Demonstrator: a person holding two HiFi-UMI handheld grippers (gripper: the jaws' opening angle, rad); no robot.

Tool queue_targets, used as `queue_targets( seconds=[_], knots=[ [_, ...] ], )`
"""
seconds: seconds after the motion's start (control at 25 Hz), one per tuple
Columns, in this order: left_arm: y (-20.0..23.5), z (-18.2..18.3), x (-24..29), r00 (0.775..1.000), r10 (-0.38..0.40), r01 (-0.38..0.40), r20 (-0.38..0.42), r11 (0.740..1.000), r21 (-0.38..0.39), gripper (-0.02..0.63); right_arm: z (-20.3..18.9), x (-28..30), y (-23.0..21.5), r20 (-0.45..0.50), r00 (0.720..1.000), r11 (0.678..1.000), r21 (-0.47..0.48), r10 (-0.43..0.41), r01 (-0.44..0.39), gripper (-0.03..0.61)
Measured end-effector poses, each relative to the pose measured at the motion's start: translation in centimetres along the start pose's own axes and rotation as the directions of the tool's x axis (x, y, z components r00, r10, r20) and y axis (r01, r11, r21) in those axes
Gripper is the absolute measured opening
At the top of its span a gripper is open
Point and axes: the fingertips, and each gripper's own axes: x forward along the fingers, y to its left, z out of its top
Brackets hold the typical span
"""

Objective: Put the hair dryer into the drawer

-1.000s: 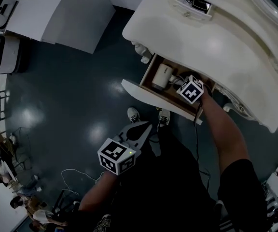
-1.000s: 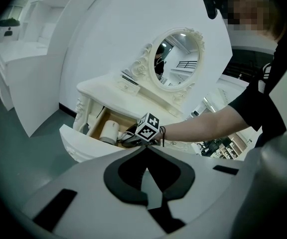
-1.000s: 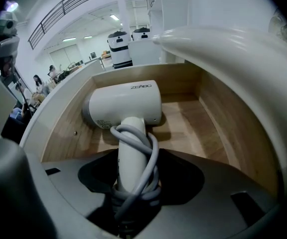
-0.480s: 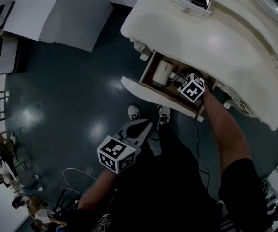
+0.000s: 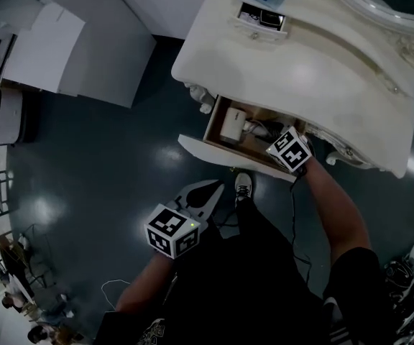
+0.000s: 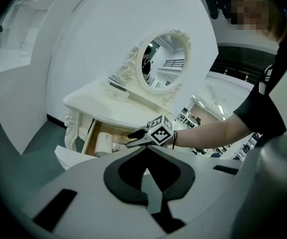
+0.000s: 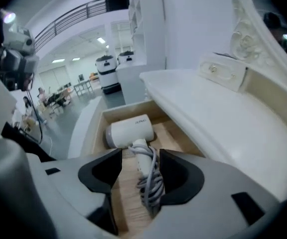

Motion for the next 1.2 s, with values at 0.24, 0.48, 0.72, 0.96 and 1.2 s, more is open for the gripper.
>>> queue_targets(
  seconds=[0.24,0.48,0.72,0.96,1.2],
  knots=[
    [-1.1,2.0,-2.3,0.996,-0.085,0.084,0.007,0.993,0.081,0.003,2.9,-9.5,1.3,0.277,0.945,0.899,0.437,-0.177,0.04,0.029],
    [-2.6,3.6,-4.5,0.983,-0.186,0.182,0.009,0.969,0.167,0.003,7.1,-18.2,5.4,0.457,0.814,0.777,0.629,-0.359,-0.01,0.029],
    [-4.2,4.4,-8.2,0.965,-0.262,0.253,0.015,0.942,0.219,0.003,11.4,-22.1,13.7,0.525,0.758,0.786,0.618,-0.387,-0.027,0.029],
    [-5.0,3.6,-12.1,0.948,-0.317,0.304,0.009,0.918,0.253,0.003,13.8,-21.9,21.1,0.521,0.763,0.82,0.572,-0.384,0.022,0.029],
    [-5.0,1.4,-14.8,0.932,-0.36,0.357,-0.027,0.906,0.226,0.003,15.3,-21.9,26.4,0.558,0.719,0.771,0.636,-0.415,-0.048,0.029]
  ],
)
